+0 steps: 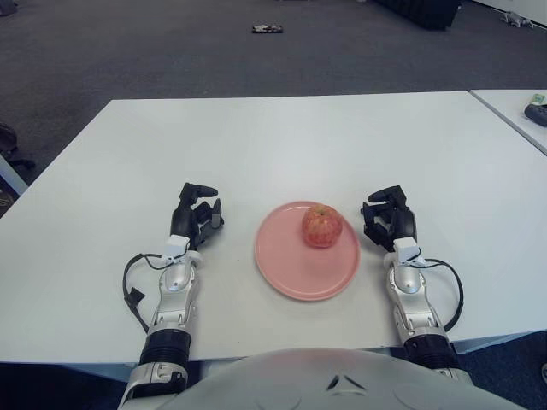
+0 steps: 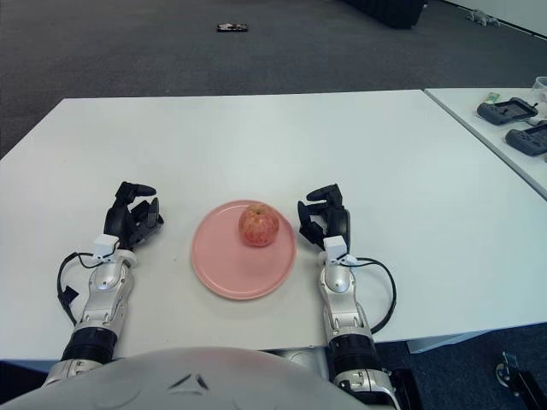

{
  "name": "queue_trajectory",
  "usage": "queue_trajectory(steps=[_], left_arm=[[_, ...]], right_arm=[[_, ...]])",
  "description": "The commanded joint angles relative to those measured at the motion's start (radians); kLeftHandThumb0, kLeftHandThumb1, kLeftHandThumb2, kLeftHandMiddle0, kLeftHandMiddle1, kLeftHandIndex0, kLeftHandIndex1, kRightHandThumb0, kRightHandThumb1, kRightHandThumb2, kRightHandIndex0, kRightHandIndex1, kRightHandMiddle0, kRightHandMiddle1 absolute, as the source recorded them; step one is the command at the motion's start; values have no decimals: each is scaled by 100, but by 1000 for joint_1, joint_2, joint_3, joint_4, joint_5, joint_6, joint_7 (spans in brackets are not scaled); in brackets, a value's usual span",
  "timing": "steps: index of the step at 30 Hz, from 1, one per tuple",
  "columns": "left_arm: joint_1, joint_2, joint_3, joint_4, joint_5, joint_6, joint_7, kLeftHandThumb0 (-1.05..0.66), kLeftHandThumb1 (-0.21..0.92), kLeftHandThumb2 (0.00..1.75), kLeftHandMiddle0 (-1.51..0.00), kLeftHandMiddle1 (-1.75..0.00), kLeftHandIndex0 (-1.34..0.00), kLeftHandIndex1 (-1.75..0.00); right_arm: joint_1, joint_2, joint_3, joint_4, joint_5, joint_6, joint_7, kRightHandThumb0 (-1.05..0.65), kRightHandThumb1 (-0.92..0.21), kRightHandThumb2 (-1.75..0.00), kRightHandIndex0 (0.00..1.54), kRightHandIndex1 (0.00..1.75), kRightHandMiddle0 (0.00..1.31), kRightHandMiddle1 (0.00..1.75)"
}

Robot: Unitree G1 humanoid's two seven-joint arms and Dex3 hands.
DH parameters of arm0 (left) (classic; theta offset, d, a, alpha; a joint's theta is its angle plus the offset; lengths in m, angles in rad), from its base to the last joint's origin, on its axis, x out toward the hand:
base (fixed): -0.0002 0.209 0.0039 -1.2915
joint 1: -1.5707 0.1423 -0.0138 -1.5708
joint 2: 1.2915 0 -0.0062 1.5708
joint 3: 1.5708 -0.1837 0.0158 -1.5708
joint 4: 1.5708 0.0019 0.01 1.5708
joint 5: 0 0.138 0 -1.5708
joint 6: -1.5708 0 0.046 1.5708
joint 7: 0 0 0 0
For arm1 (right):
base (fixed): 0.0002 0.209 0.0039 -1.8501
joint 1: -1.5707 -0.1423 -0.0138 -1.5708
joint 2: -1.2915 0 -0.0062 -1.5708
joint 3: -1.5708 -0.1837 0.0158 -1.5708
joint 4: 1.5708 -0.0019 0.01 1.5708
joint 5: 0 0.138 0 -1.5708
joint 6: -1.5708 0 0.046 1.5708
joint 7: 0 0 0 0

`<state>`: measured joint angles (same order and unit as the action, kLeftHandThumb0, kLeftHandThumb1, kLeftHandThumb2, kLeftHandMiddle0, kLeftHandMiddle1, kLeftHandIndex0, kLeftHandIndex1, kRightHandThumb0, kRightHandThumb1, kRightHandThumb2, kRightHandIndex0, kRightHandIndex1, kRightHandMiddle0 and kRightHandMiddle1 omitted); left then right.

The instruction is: Put the apple into the plate.

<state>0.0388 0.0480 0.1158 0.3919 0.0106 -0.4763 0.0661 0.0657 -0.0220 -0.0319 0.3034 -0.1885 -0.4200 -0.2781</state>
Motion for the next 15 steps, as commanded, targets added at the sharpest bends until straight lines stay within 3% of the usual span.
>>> queue_trajectory(steps=[1, 15], left_arm=[[18, 7, 0, 19, -3, 12, -11, -38, 71, 82, -85, -175, -32, -175], [19, 12, 5, 25, -19, 10, -40, -37, 74, 78, -84, -175, -30, -175]], right_arm=[[12, 6, -10, -28, 10, -3, -5, -37, -78, -72, 61, 123, 28, 175], [49, 19, -2, -112, 10, 35, 16, -36, -80, -69, 57, 119, 26, 175]])
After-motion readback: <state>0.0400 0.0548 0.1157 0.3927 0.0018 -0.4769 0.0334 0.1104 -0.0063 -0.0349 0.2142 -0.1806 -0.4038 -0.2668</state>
